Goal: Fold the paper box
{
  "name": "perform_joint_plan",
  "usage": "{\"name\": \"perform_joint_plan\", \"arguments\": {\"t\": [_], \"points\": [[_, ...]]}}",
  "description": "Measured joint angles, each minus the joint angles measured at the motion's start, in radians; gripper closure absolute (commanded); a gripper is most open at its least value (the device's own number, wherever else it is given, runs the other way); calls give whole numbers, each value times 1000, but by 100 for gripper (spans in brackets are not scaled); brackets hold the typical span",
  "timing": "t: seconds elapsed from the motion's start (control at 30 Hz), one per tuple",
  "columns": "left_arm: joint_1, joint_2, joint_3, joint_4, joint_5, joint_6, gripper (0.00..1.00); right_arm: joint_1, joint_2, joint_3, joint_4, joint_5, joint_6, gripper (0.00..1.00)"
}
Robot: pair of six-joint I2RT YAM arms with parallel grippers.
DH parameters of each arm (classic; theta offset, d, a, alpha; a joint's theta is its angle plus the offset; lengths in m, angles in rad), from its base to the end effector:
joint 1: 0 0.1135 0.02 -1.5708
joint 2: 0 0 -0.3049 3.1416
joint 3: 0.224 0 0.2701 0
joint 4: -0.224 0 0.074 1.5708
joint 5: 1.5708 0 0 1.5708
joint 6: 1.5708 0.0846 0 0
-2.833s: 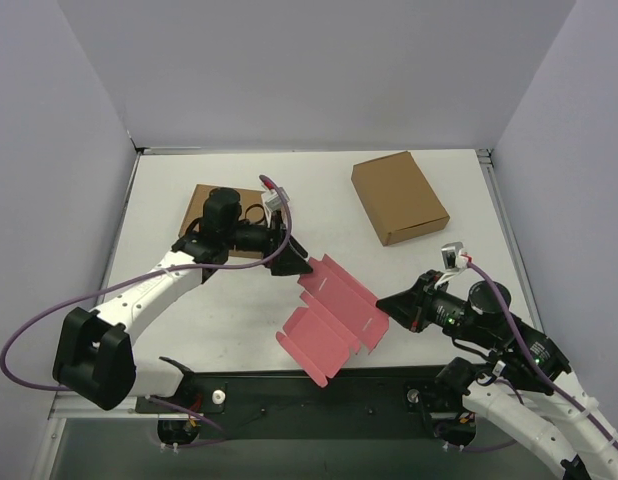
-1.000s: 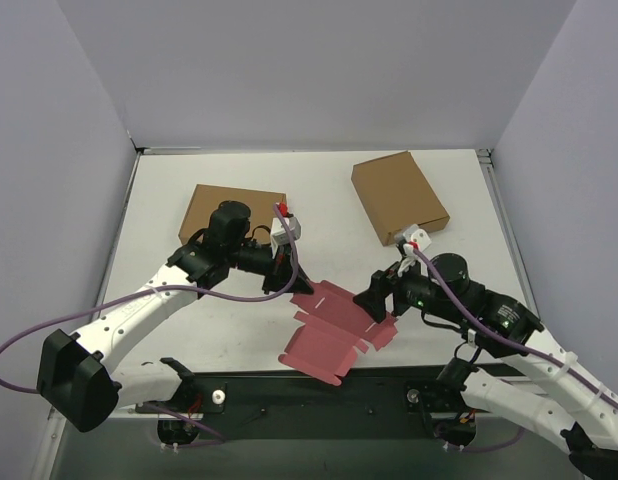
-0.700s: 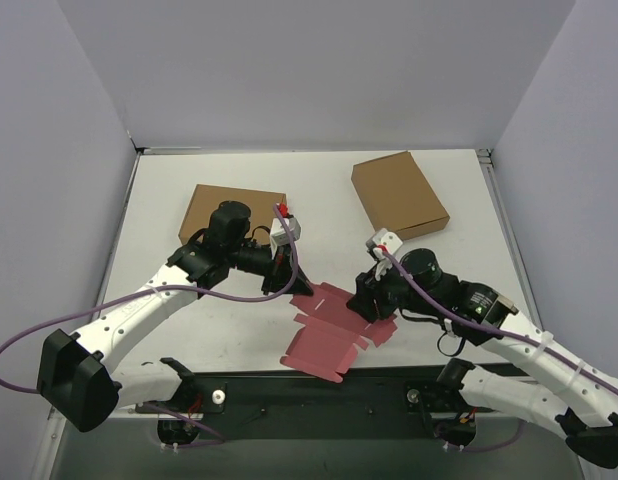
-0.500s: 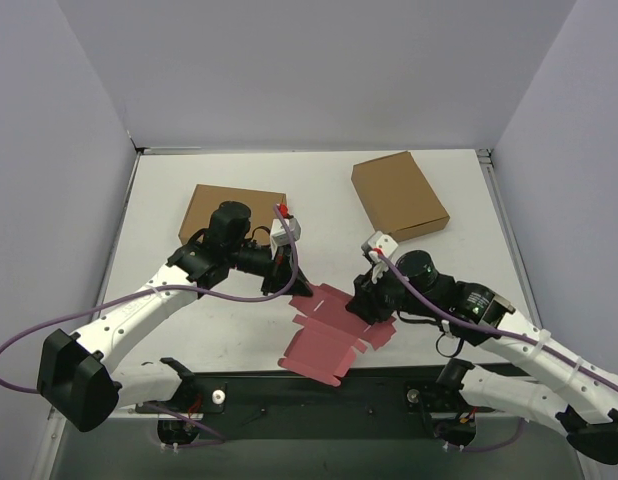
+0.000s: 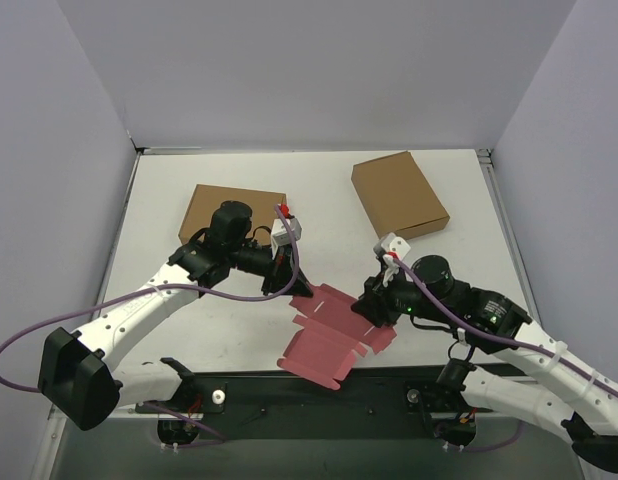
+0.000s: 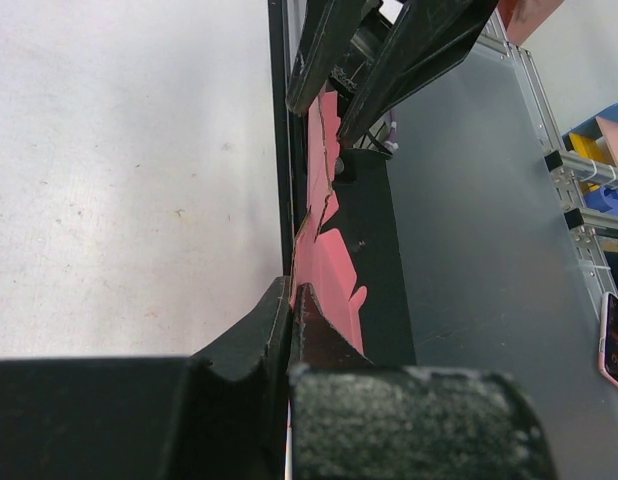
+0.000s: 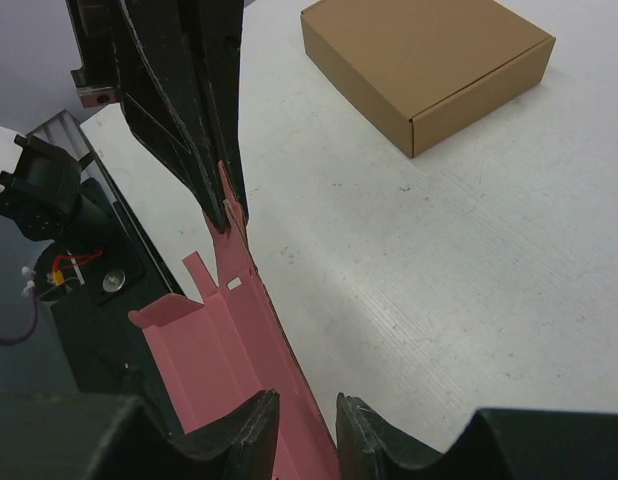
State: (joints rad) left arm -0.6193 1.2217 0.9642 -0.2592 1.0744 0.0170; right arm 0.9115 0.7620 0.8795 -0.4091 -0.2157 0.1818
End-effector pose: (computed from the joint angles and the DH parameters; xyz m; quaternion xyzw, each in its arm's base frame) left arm 0.1889 -0.2260 0.3345 0.4768 0.6248 -0.5506 0.2815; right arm 0.1106 0.1723 0.3694 -0.3446 0.7222 0.3822 0.4620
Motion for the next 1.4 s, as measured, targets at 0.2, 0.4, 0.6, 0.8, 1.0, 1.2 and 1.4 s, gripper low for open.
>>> {"name": "perform_joint_plan", "arguments": {"t": [0.2,0.4,0.6,0.8,1.0,1.2,1.4], "points": [[0,0,0,0,8,0,100,0,40,0,-4,-11,0,78],[0,3,0,-1,8,1,100,0,46,0,-8,-28,-3,78],[0,5,1,-2,8,5,100,0,24,0,-9,-29,0,76],[0,6,3,-2,8,6,100,0,-8,0,-11,-30,4,78],[0,7,3,-5,8,7,100,0,18,0,-14,-46,9,89],[0,21,3,-20,-21,18,66,6,39,-2,-18,-51,12,100],[-3,27,11,-34,-274,10,20,7,45,-6,-30,77,43,100]]}}
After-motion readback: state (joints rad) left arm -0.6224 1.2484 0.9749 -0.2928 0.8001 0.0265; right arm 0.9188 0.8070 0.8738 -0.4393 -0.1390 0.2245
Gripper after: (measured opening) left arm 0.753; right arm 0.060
